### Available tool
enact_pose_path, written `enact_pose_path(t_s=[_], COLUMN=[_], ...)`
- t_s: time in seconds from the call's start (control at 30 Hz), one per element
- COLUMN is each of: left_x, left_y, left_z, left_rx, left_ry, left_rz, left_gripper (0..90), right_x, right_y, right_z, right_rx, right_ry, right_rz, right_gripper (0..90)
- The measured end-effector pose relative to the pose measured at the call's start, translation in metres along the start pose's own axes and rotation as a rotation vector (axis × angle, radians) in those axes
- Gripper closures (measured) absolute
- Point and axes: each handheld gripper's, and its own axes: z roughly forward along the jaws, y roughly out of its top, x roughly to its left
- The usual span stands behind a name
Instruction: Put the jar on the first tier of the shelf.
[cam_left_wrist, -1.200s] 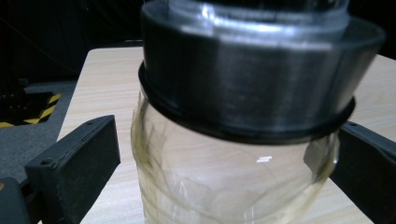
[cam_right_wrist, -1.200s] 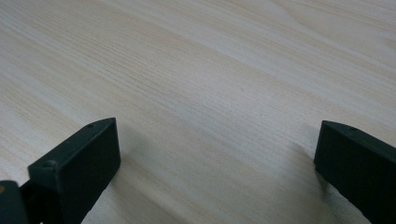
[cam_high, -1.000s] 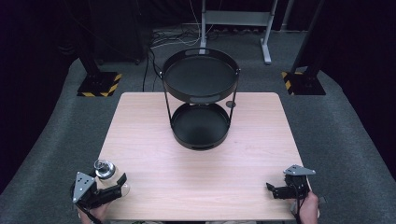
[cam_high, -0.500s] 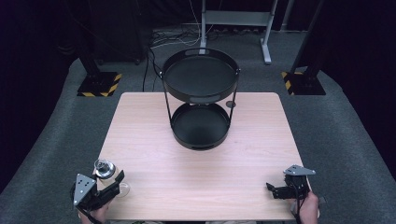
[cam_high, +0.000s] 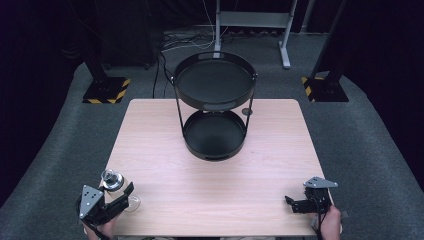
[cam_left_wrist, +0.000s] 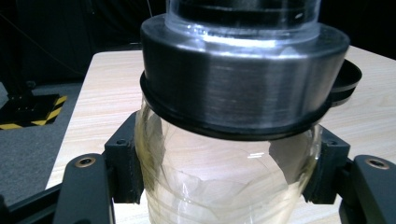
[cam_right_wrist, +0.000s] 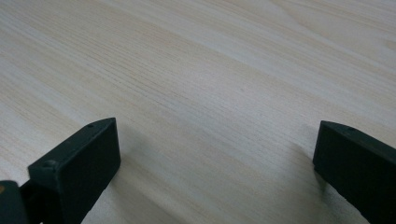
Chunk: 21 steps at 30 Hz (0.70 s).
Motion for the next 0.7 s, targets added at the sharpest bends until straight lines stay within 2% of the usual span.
enact_pose_path(t_s=[0.7], left_x=[-0.017], left_y=[0.016], left_z=[0.013], left_rx=[-0.020], left_ry=[-0.042], left_rz=[0.030], left_gripper=[31.0], right_x=[0.000], right_y=[0.000], right_z=[0.000], right_rx=[0.001], right_ry=[0.010], right_rz=[-0.005], right_gripper=[0.0])
